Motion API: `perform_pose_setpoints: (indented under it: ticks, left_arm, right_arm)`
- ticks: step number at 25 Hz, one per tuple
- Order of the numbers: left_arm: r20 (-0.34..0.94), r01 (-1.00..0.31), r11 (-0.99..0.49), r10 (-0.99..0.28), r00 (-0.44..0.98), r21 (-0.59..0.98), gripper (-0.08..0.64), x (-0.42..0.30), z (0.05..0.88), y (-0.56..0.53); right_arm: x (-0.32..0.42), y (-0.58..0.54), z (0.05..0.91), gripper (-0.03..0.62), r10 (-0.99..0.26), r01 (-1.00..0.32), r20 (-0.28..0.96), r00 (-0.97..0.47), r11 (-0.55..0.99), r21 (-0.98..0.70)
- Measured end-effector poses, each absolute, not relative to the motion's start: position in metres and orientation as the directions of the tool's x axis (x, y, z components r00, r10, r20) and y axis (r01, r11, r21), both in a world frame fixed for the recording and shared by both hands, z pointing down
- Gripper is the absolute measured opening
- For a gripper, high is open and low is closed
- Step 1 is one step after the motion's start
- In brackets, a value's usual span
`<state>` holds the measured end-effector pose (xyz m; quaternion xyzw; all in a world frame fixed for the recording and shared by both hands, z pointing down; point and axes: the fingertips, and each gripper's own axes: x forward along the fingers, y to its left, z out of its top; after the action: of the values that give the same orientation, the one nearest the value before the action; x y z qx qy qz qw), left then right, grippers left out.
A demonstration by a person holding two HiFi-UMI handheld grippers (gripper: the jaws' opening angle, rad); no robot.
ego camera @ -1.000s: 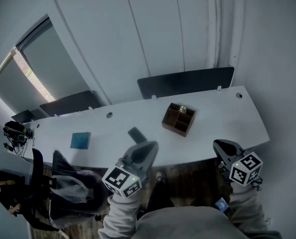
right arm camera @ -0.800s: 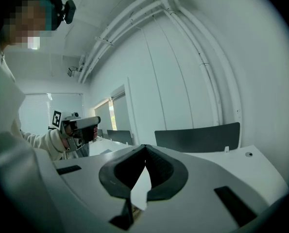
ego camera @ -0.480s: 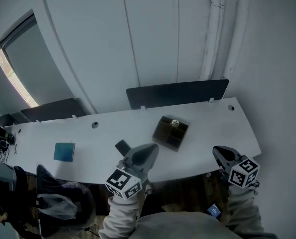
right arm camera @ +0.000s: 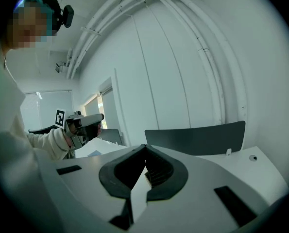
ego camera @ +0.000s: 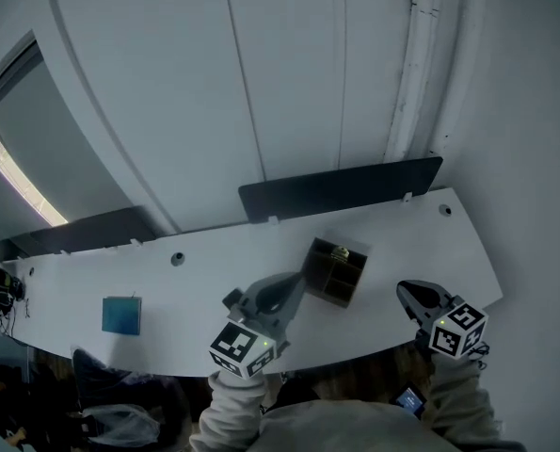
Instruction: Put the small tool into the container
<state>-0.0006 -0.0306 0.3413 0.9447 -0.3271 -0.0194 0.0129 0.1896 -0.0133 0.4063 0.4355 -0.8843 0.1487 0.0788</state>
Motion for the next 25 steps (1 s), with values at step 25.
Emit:
perform_pose_setpoints:
  ticks: [25]
  left_arm:
    - [0.015, -0.532, -0.838, -0.534, 0.845, 0.123, 0.002, -0.06, 0.421, -0.2]
  right_arm:
    - [0.122, -0.188, 0.429, 0.021, -0.747, -0.834, 0.376, -0.548, 0.522, -0.179]
